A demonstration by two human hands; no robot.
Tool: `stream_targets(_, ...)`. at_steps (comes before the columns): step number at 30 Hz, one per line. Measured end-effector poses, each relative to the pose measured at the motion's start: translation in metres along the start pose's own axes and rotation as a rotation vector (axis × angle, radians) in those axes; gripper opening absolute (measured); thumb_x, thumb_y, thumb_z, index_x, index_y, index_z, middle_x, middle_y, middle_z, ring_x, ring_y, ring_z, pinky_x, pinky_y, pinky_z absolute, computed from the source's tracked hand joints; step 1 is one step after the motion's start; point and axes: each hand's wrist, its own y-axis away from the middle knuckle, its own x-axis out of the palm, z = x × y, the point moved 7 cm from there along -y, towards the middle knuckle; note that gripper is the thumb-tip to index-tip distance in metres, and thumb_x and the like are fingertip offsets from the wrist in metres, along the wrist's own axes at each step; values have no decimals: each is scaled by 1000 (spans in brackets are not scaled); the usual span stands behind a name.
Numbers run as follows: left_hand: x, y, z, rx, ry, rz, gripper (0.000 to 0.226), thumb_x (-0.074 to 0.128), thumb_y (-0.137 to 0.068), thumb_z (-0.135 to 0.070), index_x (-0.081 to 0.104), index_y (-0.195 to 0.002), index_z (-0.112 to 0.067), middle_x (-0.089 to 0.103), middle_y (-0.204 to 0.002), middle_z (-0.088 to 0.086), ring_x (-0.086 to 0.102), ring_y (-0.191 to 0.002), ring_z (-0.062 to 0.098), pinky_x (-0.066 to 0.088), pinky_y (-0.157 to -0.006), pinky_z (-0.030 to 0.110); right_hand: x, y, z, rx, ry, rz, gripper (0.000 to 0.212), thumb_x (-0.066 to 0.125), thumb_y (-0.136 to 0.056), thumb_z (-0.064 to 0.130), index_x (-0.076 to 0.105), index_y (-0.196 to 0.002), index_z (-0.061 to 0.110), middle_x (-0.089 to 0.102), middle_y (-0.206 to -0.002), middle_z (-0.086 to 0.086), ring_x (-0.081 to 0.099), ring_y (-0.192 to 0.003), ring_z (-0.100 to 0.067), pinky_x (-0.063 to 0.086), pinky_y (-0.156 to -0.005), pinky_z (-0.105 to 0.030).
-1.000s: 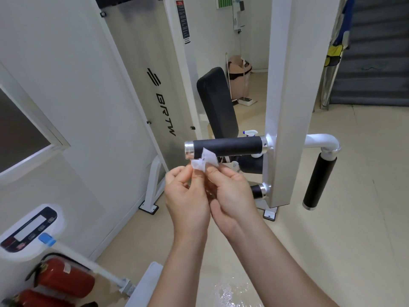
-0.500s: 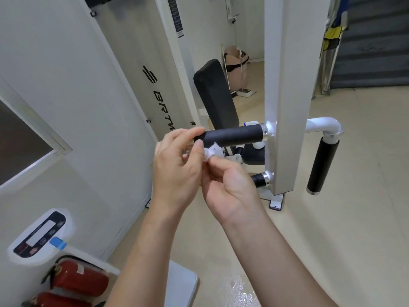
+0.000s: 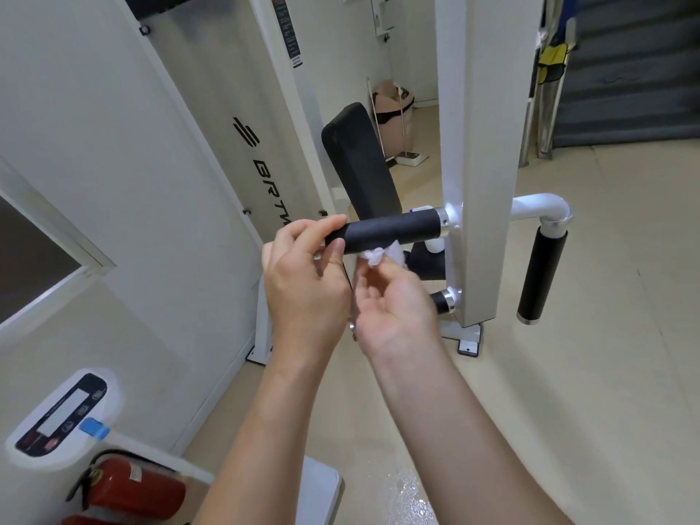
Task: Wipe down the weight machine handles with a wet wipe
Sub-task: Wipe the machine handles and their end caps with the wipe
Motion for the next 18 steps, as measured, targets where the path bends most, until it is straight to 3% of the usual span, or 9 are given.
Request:
stream_targets(3,0,-3,1,-9,-22,11,29,60,-89,-9,70,-107,-28,59,-105,-6,46,-102,13,33,-77,1,6,5,-23,101,59,29,28,52,-93,2,60,-120,0,67,-113,-21,68,-99,-29,59,-71,-32)
stream_targets(7,-1,-4,-3,41,-85,35,29,57,-91,-11,69,-110,-30,60,-104,-5,45,-97,16,38,-76,13,8,6,-6,68,92,11,19,51,-91,-8,62,-105,-1,63,-101,-17,62,-74,-17,57,-56,-20)
stream_targets(9,0,-3,-7,90,-142,29,28,57,-91,-12,68,-112,-29,59,-102,-6,43,-94,15,34,-74,10,5,4,11,26,37,-21,17,51,-89,-12,60,-93,2,61,-108,-17,61,-77,-18,55,-54,-18)
stream_targets(11,1,-2,-10,126,-195,30,29,57,-92,-12,66,-113,-29,58,-103,-6,40,-92,14,32,-72,13,3,3,30,-18,-13,-36,17,51,-89,-13,59,-92,2,60,-108,-17,62,-83,-19,55,-56,-18)
stream_targets(15,4,-3,-11,125,-227,24,29,56,-92,-10,65,-115,-26,58,-105,-1,37,-93,13,32,-76,21,-2,3,64,-133,-101,-95,8,54,-90,-10,57,-91,-4,64,-102,-18,64,-96,-21,55,-77,-23)
stream_targets(18,3,-3,-11,92,-222,-4,30,55,-91,-7,66,-113,-24,58,-106,0,36,-93,13,30,-76,19,-2,0,57,-139,-149,-91,10,57,-88,-8,60,-95,-1,64,-105,-15,64,-92,-16,55,-73,-20)
